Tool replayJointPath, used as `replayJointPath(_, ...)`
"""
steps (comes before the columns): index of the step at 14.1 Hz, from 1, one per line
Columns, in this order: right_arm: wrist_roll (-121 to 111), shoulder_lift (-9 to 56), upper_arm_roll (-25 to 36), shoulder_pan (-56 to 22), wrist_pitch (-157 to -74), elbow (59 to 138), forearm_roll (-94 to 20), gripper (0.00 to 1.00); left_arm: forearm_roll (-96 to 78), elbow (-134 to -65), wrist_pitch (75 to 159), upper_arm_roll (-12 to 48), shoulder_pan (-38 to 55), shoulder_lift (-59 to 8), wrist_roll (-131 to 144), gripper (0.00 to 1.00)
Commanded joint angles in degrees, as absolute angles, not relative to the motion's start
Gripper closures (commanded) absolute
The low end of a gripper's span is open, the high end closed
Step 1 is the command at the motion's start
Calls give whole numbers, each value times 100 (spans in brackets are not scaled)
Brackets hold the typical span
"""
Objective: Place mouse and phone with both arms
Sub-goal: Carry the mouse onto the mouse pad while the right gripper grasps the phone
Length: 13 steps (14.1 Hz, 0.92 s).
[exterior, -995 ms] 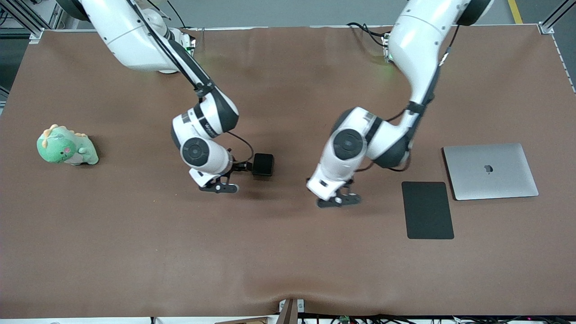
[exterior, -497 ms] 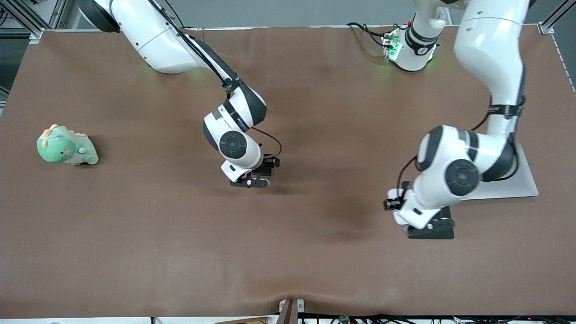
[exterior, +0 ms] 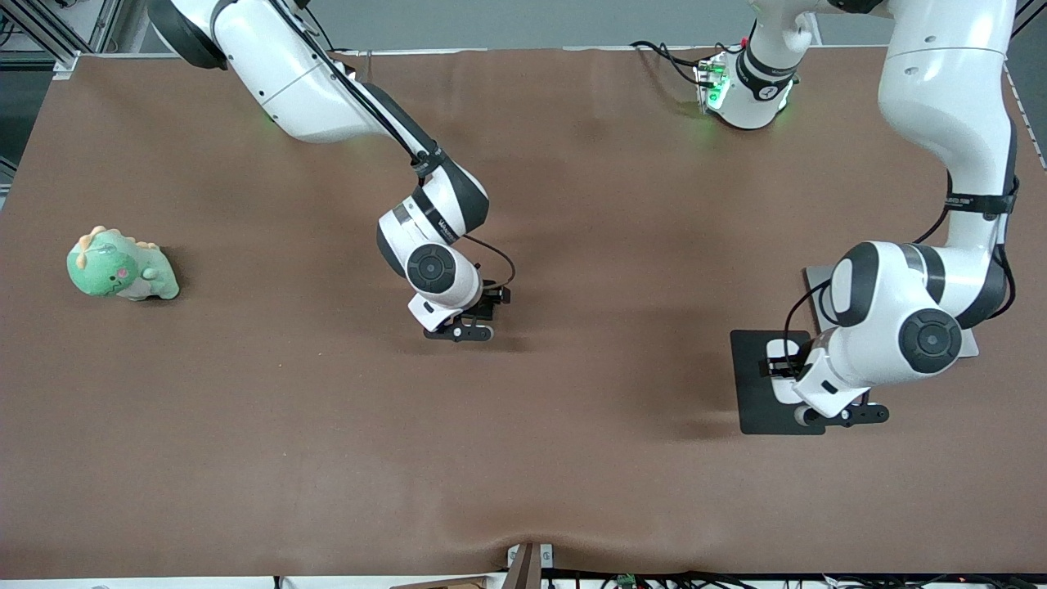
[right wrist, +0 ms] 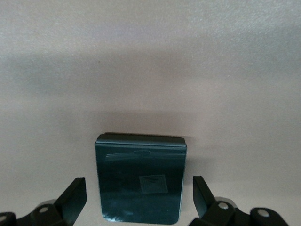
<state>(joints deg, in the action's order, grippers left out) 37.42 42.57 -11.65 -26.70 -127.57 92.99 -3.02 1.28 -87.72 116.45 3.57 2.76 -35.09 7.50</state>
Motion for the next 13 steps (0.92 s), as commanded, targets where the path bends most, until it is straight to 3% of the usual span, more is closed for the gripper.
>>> replayJointPath(1, 3797, 4368, -1160, -2698, -12770, 9185, -290, 0, 526, -8842, 12014, 431, 114, -3743, 571, 100)
replayJointPath(7, 3806, 4412, -1160, -2760, -12797, 9220, -281, 0, 703, -8772, 12435, 431, 0, -4323, 282, 100)
replayJointPath(9, 3797, 4421, -1151, -2760, -12806, 9220, -229, 0, 703, -8763, 12655, 431, -35, -4464, 237, 93)
replayJointPath(10, 3797, 4430, -1151, -2760, -12806, 9220, -107, 0, 703, -8763, 12708, 431, -26, -4526, 237, 84)
replayJointPath(11, 3806, 4430, -1151, -2760, -12814, 9220, 25, 0, 694, -8763, 12718, 431, -35, -4535, 229, 53)
replayJointPath(12, 3867, 4430, -1160, -2751, -12814, 9202, -8, 9, 703, -8771, 12718, 431, -44, -4535, 194, 11)
replayJointPath(13, 3963, 4421, -1160, -2707, -12762, 9176, -61, 32, 703, -8771, 12718, 431, -44, -4535, 63, 0)
